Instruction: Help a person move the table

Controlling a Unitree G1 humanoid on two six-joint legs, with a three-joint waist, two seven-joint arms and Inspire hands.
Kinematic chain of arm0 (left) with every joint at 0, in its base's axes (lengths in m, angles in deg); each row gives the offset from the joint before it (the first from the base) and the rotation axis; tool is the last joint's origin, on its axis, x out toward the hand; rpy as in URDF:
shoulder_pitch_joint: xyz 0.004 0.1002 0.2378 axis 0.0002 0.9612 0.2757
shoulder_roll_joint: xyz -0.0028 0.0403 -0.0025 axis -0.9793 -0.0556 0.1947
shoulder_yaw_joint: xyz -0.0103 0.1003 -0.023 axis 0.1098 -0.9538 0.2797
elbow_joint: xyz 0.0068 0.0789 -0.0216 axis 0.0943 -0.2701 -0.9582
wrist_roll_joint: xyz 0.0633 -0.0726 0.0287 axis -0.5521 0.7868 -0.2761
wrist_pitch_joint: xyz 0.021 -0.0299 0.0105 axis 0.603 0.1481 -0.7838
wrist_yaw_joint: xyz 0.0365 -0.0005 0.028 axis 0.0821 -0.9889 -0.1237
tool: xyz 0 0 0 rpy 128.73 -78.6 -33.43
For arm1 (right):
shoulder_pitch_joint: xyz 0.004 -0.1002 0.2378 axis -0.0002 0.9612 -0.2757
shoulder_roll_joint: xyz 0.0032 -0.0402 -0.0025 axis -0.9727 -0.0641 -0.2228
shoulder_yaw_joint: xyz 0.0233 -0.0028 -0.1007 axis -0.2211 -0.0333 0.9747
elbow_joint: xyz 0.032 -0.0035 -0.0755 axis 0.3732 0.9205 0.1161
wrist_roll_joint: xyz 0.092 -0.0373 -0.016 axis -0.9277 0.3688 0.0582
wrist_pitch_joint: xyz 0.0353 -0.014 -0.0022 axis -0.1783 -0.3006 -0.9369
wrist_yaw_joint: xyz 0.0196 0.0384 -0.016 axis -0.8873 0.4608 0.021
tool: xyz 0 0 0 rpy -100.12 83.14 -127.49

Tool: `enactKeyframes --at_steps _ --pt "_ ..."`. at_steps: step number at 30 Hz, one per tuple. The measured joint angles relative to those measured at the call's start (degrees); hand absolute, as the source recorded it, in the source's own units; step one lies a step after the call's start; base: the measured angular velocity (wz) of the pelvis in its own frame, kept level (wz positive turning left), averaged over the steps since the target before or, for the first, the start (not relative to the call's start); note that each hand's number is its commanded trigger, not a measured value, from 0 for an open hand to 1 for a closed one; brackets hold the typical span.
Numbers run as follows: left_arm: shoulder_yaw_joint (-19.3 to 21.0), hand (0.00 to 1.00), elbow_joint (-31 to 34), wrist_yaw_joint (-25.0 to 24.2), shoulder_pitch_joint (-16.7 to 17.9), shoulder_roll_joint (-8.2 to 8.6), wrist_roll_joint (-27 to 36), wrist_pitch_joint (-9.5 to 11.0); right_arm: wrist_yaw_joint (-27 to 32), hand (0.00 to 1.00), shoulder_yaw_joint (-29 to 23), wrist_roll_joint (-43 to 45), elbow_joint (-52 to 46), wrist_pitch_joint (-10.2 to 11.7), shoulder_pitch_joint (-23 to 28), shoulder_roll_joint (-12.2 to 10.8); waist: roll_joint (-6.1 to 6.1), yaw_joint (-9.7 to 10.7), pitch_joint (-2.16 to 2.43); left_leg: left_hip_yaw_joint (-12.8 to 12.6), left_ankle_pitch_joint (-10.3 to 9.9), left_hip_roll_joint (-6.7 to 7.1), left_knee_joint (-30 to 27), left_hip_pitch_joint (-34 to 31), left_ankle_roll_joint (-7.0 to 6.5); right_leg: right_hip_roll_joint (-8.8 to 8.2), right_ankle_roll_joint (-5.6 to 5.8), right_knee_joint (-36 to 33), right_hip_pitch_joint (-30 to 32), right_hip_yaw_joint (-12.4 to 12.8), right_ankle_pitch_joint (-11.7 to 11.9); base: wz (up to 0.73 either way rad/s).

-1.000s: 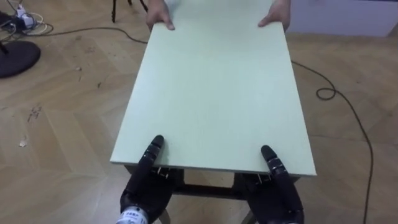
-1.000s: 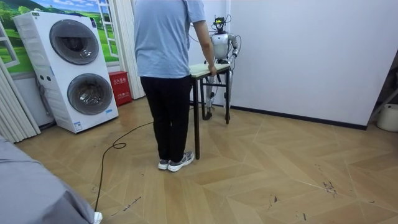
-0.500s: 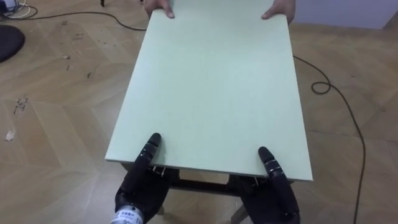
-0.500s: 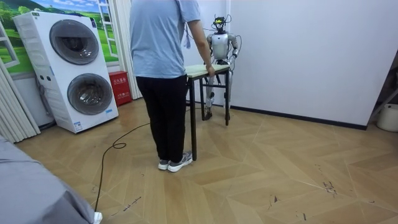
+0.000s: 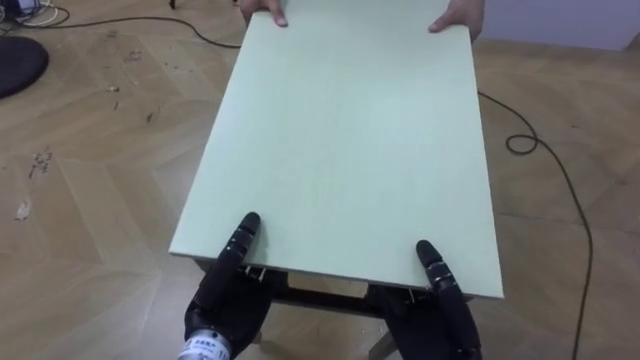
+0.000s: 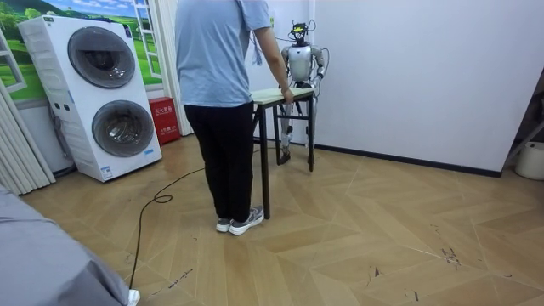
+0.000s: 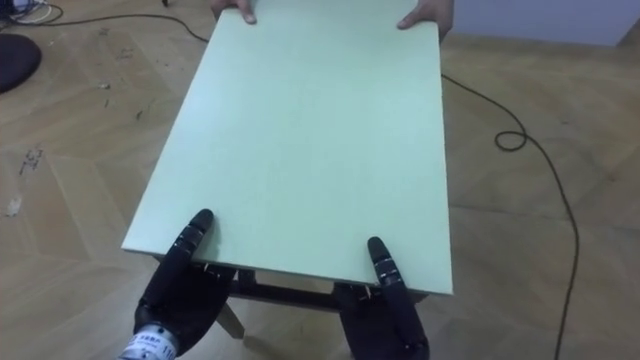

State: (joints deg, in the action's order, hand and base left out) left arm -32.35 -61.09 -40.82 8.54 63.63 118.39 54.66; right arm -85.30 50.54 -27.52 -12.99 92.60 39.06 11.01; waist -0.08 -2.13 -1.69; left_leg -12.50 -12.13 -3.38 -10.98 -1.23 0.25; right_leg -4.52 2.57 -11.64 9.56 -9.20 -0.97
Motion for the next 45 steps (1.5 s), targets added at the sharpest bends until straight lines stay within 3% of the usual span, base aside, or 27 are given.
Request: enactKeyframes --at_steps 5,7,12,15,21,24,26,29,33,35,36,38,40,43,44,45 --pt "-0.1 1.00 0.0 -0.1 -0.1 0.32 -1.1 -0.1 -1.6 1.00 0.7 -0.1 0.2 1.2 1.2 0.0 -0.60 0.1 0.03 2.1 0.3 -0.39 -0.8 -1.5 0.44 -0.02 -0.64 0.0 -0.1 -2.1 -0.4 0.22" --pt "-0.1 1.00 0.0 -0.1 0.0 0.66 -1.6 -0.1 -2.7 1.00 0.6 -0.4 0.3 1.2 1.9 0.0 -1.36 0.4 0.05 3.7 0.6 -0.63 -1.1 -2.2 0.90 -0.12 -1.25 0.0 -0.4 -4.0 -0.8 0.36" --pt "-0.1 1.00 -0.1 -0.3 -0.4 1.23 -1.6 -0.8 -4.9 1.00 -0.1 -1.4 0.5 -0.4 3.2 0.4 -1.79 0.9 0.05 7.0 1.7 -1.36 -1.7 -4.1 2.24 -0.28 -2.48 -0.2 -1.0 -9.1 -3.0 0.46" --pt "-0.8 1.00 -0.8 -0.3 -0.4 1.10 -1.8 -1.8 -5.0 1.00 -0.6 -1.4 0.2 -0.8 4.3 1.8 -2.34 3.1 0.02 6.7 2.6 -1.68 -1.6 -3.9 2.44 -0.48 -2.49 -0.2 -2.8 -11.6 -3.8 0.53" --pt "-1.1 1.00 -0.8 -0.3 -0.2 1.05 -2.1 -2.5 -5.0 1.00 -1.0 -1.2 -0.2 -0.9 4.6 3.0 -2.42 3.4 -0.04 6.3 2.7 -1.90 -1.8 -3.6 2.63 -0.64 -2.64 -1.2 -2.9 -11.9 -4.5 0.07" --pt "-1.1 1.00 -0.8 -0.3 0.3 0.94 -2.1 -2.4 -5.0 1.00 -1.0 -0.5 -0.2 -1.0 4.8 2.8 -2.44 3.4 -0.07 4.6 2.8 -1.85 -1.7 -3.5 2.52 -1.15 -2.50 -1.6 -2.7 -12.0 -4.5 -0.01" --pt "-1.0 1.00 -0.8 -0.3 0.6 1.03 -1.9 -2.4 -5.0 1.00 -2.2 0.3 -0.2 -2.1 4.8 2.6 -2.45 3.4 -0.07 4.1 2.7 -1.66 -1.8 -3.4 2.38 -1.59 -2.12 -2.0 -2.4 -11.9 -4.8 -0.10" --pt "-1.1 1.00 -0.8 -0.5 0.9 1.23 -1.7 -2.6 -4.9 1.00 -3.7 1.2 -0.2 -3.4 4.7 2.5 -2.23 3.1 -0.05 1.7 2.8 -1.06 -2.3 -3.8 1.76 -3.05 -2.43 -4.7 -0.5 -11.3 -4.5 -0.08" --pt "-1.2 1.00 -0.8 -0.8 0.4 1.37 -1.7 -2.5 -4.9 1.00 -4.2 1.6 -0.7 -3.8 4.3 2.6 -1.26 3.3 0.05 0.9 2.7 1.25 -3.1 -5.3 0.02 -6.02 -1.46 -9.1 3.0 -9.8 -5.0 -0.04" --pt "-1.2 1.00 -0.7 -0.8 0.0 1.47 -1.7 -2.4 -4.8 1.00 -4.7 1.6 -0.6 -4.0 3.7 2.5 -1.16 3.3 0.12 -0.1 2.9 1.65 -2.9 -6.3 -0.89 -5.81 -0.63 -7.5 3.6 -8.4 -3.3 -0.18" --pt "-1.0 1.00 -0.6 -1.0 -0.3 1.38 -1.7 -2.0 -4.8 1.00 -4.8 1.6 -0.5 -4.5 3.0 2.3 -1.06 2.8 0.18 -2.2 3.6 0.79 -1.9 -6.7 -1.75 -5.37 -0.37 -5.5 3.6 -7.9 -1.4 -0.22" --pt "-0.9 1.00 -0.6 -1.0 -0.7 1.11 -1.8 -1.9 -4.8 1.00 -4.8 1.4 -0.2 -4.6 3.1 1.4 -0.55 2.1 0.18 -6.9 4.0 -0.32 -1.5 -6.3 -2.18 -5.38 -0.36 -13.3 3.6 -8.3 -6.0 -0.21" --pt "-0.4 1.00 -0.1 -1.3 0.2 0.82 -2.0 -1.9 -4.8 1.00 -4.5 1.3 0.4 -5.1 3.3 0.8 1.40 -0.2 0.48 -10.5 4.2 0.06 -1.1 -5.1 -2.27 -5.41 0.44 -17.0 0.3 -7.8 -11.6 -0.45" --pt "0.7 1.00 0.0 -1.4 0.2 1.24 -2.5 -2.2 -4.1 1.00 -4.3 1.4 0.4 -5.1 2.4 0.4 1.79 -2.3 0.39 -11.8 4.2 0.13 -2.5 -5.6 -1.97 -4.12 -0.07 -11.2 -1.1 -6.3 -12.3 -0.41" --pt "0.7 1.00 0.0 -1.4 0.2 1.39 -2.7 -2.2 -4.0 1.00 -4.3 1.4 0.4 -5.1 2.2 0.4 1.75 -2.6 0.41 -11.8 4.2 -0.06 -2.6 -5.9 -1.85 -3.60 -1.34 -10.1 -1.2 -6.2 -11.9 -0.22" --pt "0.8 1.00 0.0 -1.4 0.2 1.29 -2.7 -2.2 -3.7 1.00 -4.3 1.4 0.4 -5.1 2.1 0.3 1.69 -2.5 0.43 -11.4 4.5 -0.20 -2.8 -6.4 -1.64 -2.99 -1.89 -8.8 -1.5 -6.7 -11.2 0.00"
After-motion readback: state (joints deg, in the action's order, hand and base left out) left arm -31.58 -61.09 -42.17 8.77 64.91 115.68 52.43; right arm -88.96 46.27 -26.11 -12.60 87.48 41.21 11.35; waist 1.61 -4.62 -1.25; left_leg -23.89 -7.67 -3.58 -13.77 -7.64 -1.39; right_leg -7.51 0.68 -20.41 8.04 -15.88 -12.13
